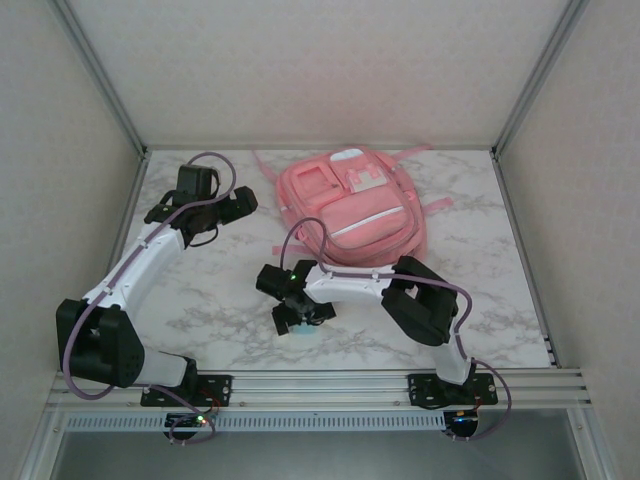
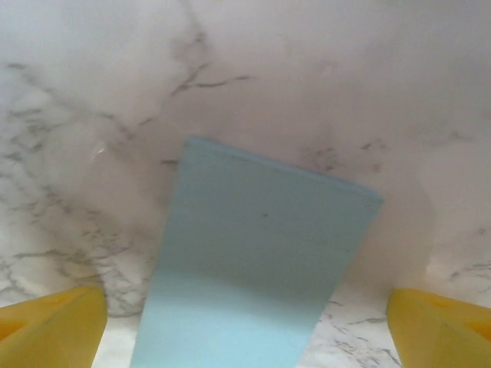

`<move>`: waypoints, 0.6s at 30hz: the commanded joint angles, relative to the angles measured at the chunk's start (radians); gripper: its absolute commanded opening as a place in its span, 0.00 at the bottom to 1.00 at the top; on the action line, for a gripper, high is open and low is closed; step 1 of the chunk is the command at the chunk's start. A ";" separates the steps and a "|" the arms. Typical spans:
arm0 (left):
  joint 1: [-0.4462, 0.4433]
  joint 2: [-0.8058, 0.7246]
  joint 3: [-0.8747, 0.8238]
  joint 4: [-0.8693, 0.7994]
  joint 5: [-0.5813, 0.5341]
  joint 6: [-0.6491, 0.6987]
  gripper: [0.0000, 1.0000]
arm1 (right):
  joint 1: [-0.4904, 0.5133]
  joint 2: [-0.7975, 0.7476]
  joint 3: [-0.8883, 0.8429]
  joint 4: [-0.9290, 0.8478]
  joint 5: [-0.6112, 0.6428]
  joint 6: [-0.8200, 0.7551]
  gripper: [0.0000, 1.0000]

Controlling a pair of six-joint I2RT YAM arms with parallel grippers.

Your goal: Pack books, pencil case, and school supplies into a backpack

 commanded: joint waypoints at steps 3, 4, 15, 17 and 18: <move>0.010 -0.011 0.011 0.001 0.017 -0.009 1.00 | 0.000 -0.001 -0.028 -0.015 0.006 0.048 0.73; 0.010 -0.010 0.012 0.000 0.017 -0.008 1.00 | 0.001 -0.001 -0.029 -0.018 0.005 0.050 0.68; 0.009 -0.001 0.018 -0.003 0.016 -0.006 1.00 | 0.001 -0.024 -0.023 -0.049 0.047 0.030 0.46; 0.010 -0.001 0.019 0.000 0.020 -0.008 1.00 | -0.006 -0.046 0.005 -0.066 0.059 -0.002 0.45; 0.010 -0.001 0.018 0.003 0.023 -0.010 1.00 | -0.013 -0.062 0.021 -0.074 0.062 -0.020 0.43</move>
